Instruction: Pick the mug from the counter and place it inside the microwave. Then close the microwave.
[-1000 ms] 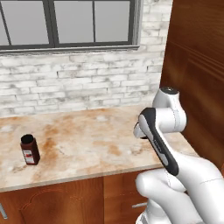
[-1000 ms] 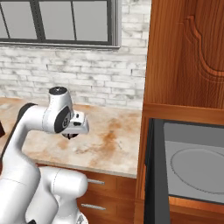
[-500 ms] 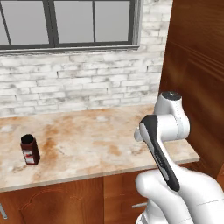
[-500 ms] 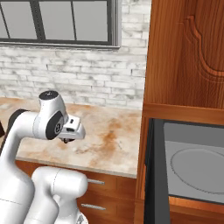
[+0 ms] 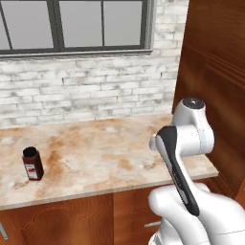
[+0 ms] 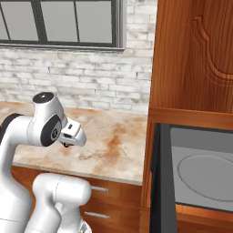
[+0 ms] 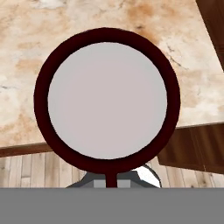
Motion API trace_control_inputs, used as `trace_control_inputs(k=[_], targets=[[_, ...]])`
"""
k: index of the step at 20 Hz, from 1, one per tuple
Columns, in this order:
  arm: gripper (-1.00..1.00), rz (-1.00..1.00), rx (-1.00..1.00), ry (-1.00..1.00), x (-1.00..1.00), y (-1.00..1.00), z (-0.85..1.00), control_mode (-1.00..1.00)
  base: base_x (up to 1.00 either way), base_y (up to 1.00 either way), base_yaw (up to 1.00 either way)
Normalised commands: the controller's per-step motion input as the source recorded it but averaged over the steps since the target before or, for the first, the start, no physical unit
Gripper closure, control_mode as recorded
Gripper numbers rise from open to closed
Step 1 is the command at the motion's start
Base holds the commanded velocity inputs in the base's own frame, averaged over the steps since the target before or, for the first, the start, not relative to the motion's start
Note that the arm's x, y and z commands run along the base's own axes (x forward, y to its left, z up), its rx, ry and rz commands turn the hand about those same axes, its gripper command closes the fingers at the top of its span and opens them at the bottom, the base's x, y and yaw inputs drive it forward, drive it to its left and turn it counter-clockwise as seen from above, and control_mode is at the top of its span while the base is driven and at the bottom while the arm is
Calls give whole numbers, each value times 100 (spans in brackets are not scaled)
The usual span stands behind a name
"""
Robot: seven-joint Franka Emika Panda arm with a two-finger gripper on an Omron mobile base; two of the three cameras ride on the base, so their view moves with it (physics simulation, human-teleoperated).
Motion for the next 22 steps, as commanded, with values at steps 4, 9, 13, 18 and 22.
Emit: trace_control_inputs(k=[4, 9, 13, 18, 22], targets=[[100, -5, 3, -2, -7, -2, 9, -100, 0, 0, 0], [100, 0, 0, 0, 0, 0, 0, -100, 0, 0, 0], [100, 0, 0, 0, 0, 0, 0, 100, 0, 0, 0], [100, 0, 0, 0, 0, 0, 0, 100, -47, 1, 0], [100, 0, 0, 0, 0, 0, 0, 100, -35, 0, -1]])
